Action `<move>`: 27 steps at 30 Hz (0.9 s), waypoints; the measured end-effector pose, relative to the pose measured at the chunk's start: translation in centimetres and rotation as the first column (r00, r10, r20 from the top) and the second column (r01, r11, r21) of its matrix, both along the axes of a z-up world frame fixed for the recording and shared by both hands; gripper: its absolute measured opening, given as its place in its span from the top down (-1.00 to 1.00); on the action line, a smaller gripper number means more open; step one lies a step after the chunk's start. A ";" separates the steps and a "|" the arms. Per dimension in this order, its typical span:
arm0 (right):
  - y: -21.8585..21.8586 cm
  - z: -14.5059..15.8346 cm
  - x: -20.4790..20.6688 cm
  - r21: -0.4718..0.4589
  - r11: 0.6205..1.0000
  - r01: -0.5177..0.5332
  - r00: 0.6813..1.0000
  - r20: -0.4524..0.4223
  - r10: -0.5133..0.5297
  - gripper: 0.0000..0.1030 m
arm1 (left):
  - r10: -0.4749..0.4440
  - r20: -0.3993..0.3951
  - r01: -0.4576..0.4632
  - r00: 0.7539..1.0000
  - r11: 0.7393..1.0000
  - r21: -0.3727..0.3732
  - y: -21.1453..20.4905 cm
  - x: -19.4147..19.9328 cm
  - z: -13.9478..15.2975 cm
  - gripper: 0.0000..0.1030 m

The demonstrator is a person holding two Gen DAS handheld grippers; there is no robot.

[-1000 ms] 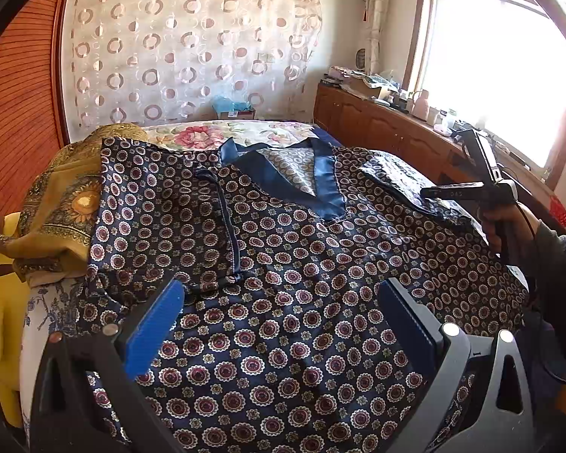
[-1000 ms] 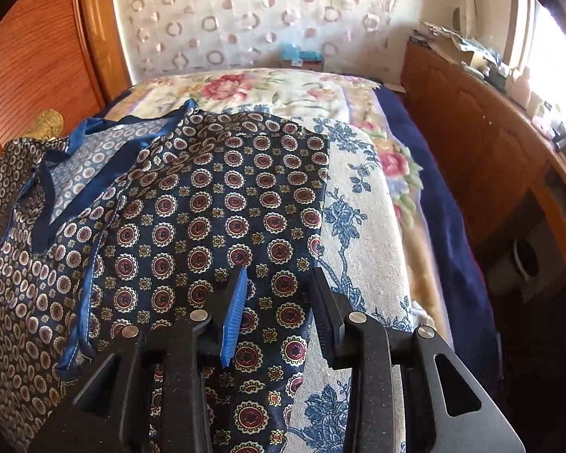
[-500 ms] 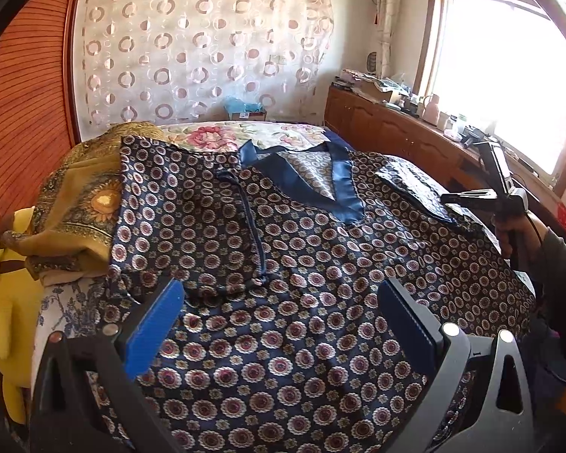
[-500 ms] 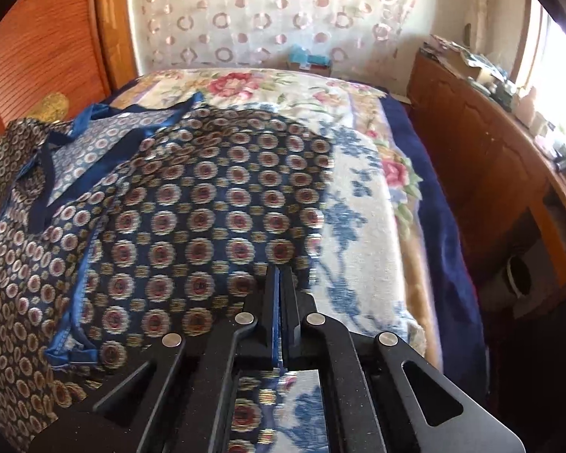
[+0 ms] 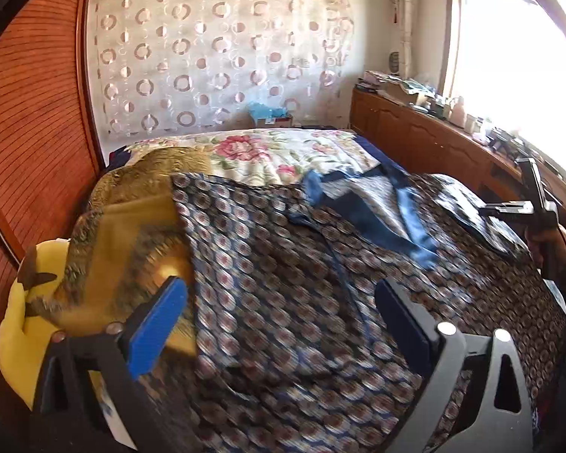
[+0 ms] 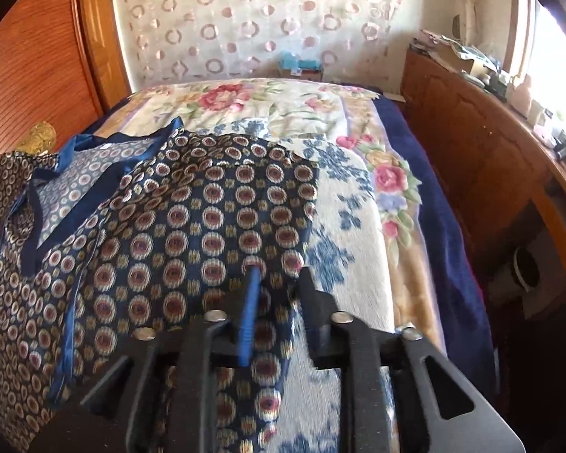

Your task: Fold small clothes

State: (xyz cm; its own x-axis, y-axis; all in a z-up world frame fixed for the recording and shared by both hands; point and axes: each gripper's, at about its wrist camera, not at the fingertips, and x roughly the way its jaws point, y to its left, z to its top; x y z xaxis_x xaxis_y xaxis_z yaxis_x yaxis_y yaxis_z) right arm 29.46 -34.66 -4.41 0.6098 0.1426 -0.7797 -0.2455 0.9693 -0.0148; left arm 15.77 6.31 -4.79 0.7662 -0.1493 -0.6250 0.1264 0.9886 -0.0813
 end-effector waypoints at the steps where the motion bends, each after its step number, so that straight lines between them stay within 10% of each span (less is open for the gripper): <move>1: 0.1 -0.1 0.5 -0.008 1.000 -0.001 1.000 -0.005 0.001 0.31 | 0.009 -0.007 -0.009 1.000 1.000 -0.010 0.7 0.9 0.0 -0.82; 16: 1.1 -0.9 7.2 -0.021 0.999 -0.049 0.998 -0.027 0.048 0.21 | 0.093 -0.155 -0.094 0.983 0.996 -0.002 6.4 11.7 -2.2 -0.01; 27: 1.0 -0.8 9.7 -0.017 0.999 -0.047 0.998 -0.038 0.047 0.12 | 0.080 -0.175 -0.074 0.981 0.996 0.041 6.0 13.5 -2.5 0.09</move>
